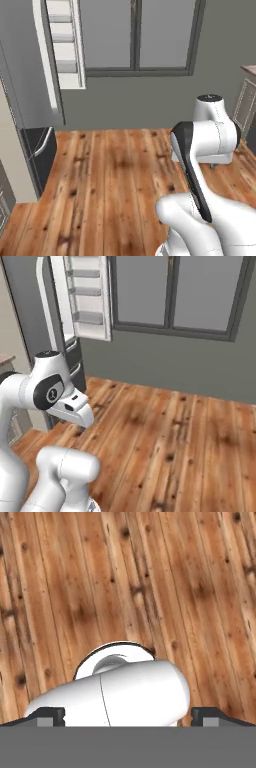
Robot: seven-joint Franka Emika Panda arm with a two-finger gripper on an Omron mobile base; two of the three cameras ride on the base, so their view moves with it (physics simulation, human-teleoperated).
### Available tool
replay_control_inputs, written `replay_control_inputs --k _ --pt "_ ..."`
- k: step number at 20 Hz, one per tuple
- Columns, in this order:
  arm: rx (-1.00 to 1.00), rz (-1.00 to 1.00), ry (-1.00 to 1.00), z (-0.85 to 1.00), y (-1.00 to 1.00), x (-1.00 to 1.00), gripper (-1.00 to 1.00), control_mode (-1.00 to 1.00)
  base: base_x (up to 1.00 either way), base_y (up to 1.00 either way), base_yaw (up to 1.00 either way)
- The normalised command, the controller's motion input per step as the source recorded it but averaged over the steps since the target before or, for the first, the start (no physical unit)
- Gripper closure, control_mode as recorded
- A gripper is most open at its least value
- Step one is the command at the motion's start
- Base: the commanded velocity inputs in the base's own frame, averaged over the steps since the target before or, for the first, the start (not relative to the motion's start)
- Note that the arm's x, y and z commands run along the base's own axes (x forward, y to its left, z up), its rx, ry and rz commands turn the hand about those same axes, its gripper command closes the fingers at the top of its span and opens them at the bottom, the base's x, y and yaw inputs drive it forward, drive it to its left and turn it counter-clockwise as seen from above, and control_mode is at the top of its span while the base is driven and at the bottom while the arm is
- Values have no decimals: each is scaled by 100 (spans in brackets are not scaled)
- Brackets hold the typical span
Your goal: Retrieve the bottle and the shaker from the cabinet and place them next to the mixing bowl on the counter. Then add garlic from the fridge to the mixing bowl.
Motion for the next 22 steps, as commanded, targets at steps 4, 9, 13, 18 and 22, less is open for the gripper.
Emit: replay_control_inputs --k 4,9,13,18,22 --pt "0 0 0 0 0 0 -100 100 92 -17 48" --pt "0 0 0 0 0 0 -100 100 80 -56 44" --pt "0 0 0 0 0 0 -100 100 42 -61 48" --pt "0 0 0 0 0 0 -100 100 36 -59 50" --pt "0 0 0 0 0 0 -100 100 38 -81 54"
